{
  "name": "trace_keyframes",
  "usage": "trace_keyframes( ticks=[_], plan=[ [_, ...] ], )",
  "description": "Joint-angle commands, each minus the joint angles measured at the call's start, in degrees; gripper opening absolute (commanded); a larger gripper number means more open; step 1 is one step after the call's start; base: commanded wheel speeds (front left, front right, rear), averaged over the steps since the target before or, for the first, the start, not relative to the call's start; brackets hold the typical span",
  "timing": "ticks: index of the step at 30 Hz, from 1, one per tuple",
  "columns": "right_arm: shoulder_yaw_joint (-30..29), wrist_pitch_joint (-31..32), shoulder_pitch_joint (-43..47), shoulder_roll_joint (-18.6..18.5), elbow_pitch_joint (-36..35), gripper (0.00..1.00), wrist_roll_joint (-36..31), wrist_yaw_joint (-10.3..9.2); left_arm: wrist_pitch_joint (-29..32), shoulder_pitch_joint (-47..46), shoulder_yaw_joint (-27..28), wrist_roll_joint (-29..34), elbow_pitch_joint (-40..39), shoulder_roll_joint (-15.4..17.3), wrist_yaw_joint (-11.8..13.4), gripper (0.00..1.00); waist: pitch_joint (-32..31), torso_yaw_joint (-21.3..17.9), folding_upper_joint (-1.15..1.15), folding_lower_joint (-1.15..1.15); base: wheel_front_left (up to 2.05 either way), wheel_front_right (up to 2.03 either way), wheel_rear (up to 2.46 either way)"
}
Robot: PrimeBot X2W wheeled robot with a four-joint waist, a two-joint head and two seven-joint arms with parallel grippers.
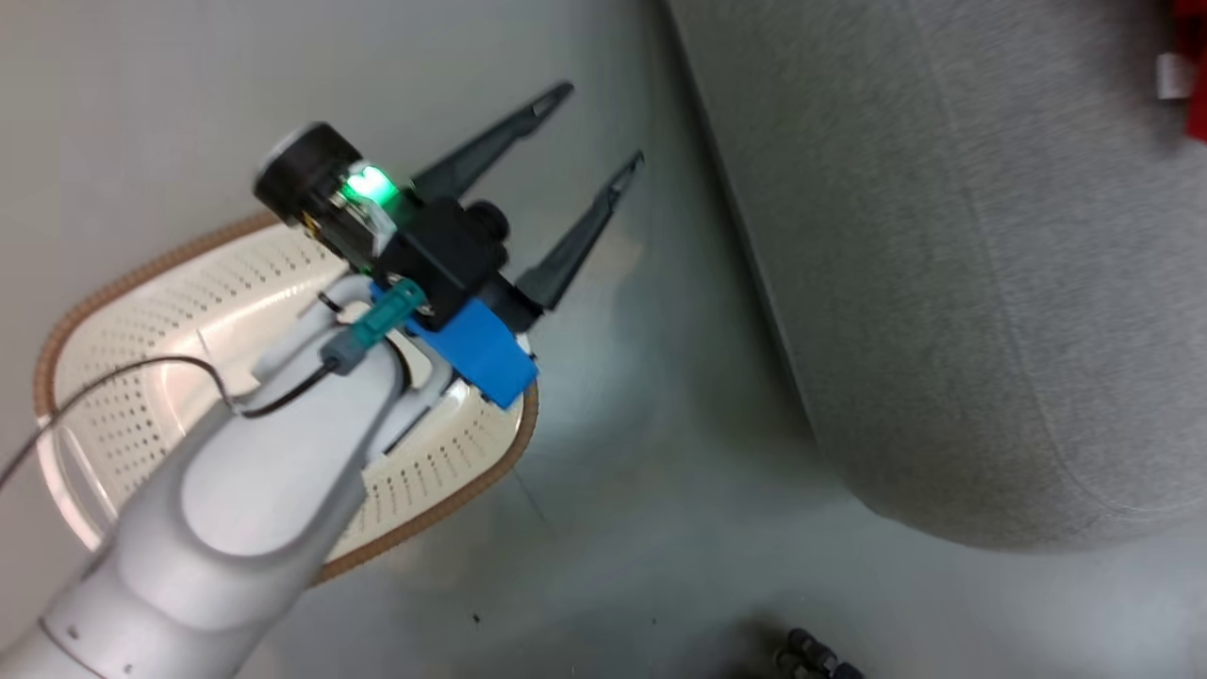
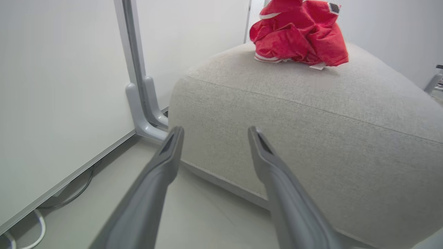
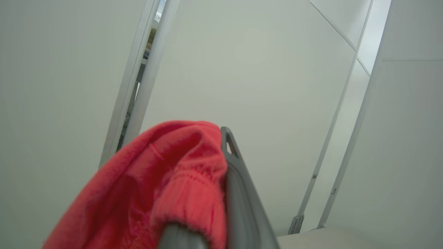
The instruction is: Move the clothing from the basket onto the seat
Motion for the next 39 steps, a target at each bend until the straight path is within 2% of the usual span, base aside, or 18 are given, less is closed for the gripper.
trace_keyframes(
  ticks=[1,4,9,20,27,35,36,37,38,39],
  plan=[
    [-2.17,-0.05,-1.47,-1.82,0.81,0.00,0.45,-0.04,0.28,-1.25,0.53,0.58,-1.04,1.22,0.26,1.00,4.72,0.57,0.00,-0.01,0.00,0.00,0.00],
    [-6.28,-0.04,-1.93,-4.47,2.23,0.00,0.80,-0.04,1.20,-2.19,0.57,1.03,-2.88,2.23,0.48,1.00,7.09,0.30,0.00,-0.01,0.00,0.00,0.00],
    [-10.56,-0.04,-0.45,-5.91,4.96,0.00,-0.29,-0.04,2.55,-3.02,0.41,1.37,-5.28,3.42,0.69,1.00,9.63,-0.01,0.00,-0.01,0.00,0.00,0.00],
    [-12.05,-0.04,1.21,0.54,12.13,0.00,-6.61,-0.04,4.06,-3.76,-0.38,1.70,-7.68,3.97,0.85,1.00,12.15,0.33,0.00,-0.01,0.00,0.00,0.00],
    [-12.52,-0.04,2.07,2.86,17.06,0.00,-8.96,-0.04,4.39,-3.31,-0.78,1.54,-7.84,4.66,1.02,1.00,12.35,0.55,0.00,-0.01,0.00,0.00,0.00],
    [-13.00,-0.04,3.39,4.23,17.95,0.00,-9.82,-0.04,4.10,-2.77,-1.44,1.14,-7.39,4.48,1.33,1.00,11.04,0.46,0.00,-0.01,0.00,0.00,0.00],
    [-13.11,-0.04,3.53,4.32,17.93,0.33,-9.80,-0.04,4.03,-2.70,-1.53,1.04,-7.25,4.43,1.38,1.00,10.72,0.40,0.00,-0.01,0.00,0.00,0.00],
    [-13.29,-0.04,3.59,4.49,17.60,0.77,-9.62,-0.04,3.89,-2.57,-1.66,1.00,-7.08,4.36,1.43,1.00,10.33,0.34,0.00,-0.01,0.00,0.00,0.00],
    [-13.32,-0.05,3.90,4.79,17.10,1.00,-9.30,-0.04,3.74,-2.41,-1.71,0.93,-6.95,4.31,1.50,1.00,9.89,0.25,0.00,-0.01,0.00,0.00,0.00],
    [-13.31,-0.05,4.59,5.03,16.80,1.00,-9.28,-0.04,3.56,-2.23,-1.84,0.90,-6.82,4.16,1.44,1.00,9.39,0.21,0.00,-0.01,0.00,0.00,0.00]
  ],
)
